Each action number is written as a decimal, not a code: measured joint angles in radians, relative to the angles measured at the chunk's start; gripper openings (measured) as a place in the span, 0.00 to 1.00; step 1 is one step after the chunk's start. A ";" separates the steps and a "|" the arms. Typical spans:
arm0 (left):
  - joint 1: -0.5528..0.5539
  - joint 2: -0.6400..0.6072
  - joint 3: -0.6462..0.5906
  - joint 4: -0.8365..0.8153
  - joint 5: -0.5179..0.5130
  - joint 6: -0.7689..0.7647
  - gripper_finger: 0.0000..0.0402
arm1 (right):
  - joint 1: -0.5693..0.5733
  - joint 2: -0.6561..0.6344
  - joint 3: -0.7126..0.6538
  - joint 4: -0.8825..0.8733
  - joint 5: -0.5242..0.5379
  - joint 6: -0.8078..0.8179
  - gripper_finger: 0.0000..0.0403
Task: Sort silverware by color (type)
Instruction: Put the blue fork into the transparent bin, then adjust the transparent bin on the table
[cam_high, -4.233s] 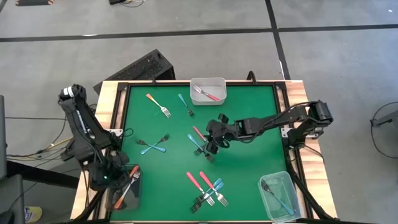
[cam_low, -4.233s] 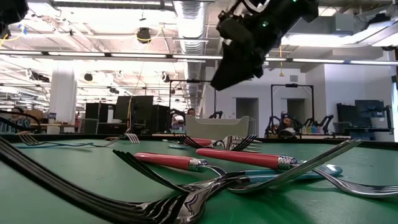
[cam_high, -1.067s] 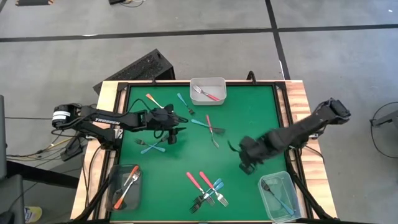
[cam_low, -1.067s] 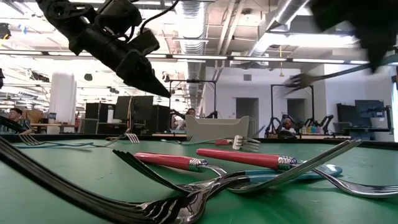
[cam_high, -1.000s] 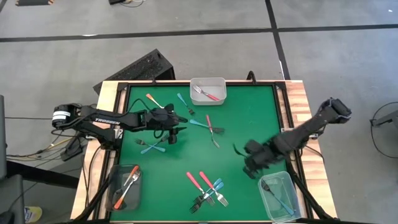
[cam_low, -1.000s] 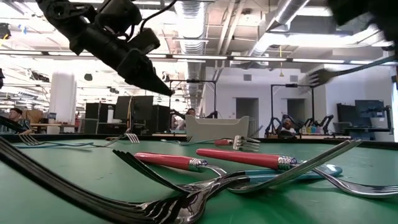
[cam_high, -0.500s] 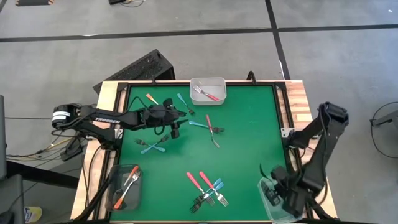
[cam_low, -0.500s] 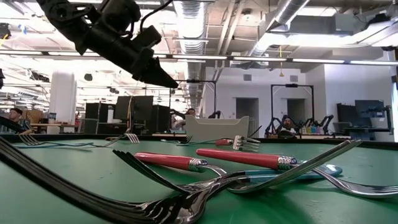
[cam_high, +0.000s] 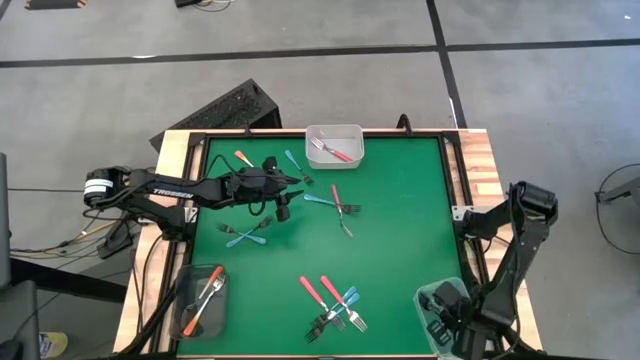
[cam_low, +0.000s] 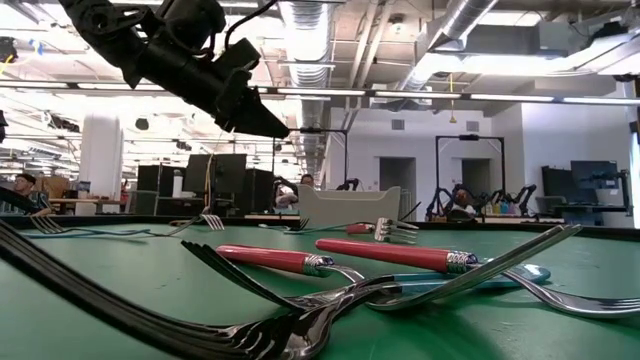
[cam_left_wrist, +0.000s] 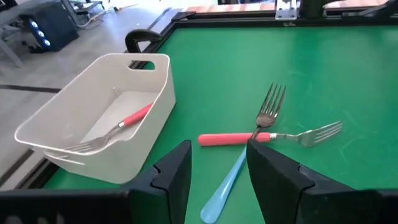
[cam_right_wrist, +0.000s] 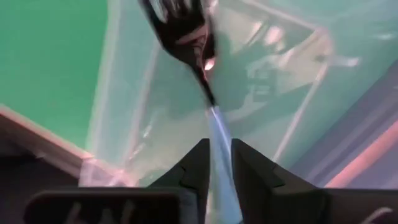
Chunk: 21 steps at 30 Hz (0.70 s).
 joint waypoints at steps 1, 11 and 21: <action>0.000 0.000 0.000 -0.006 0.001 -0.004 0.35 | -0.012 -0.013 0.000 0.008 0.001 -0.001 0.26; 0.000 0.000 0.000 -0.027 0.029 -0.008 0.35 | -0.118 -0.131 0.001 0.012 0.222 -0.163 0.42; 0.000 0.000 0.000 -0.142 0.028 -0.015 0.35 | -0.264 -0.089 -0.032 0.243 0.177 -0.511 0.32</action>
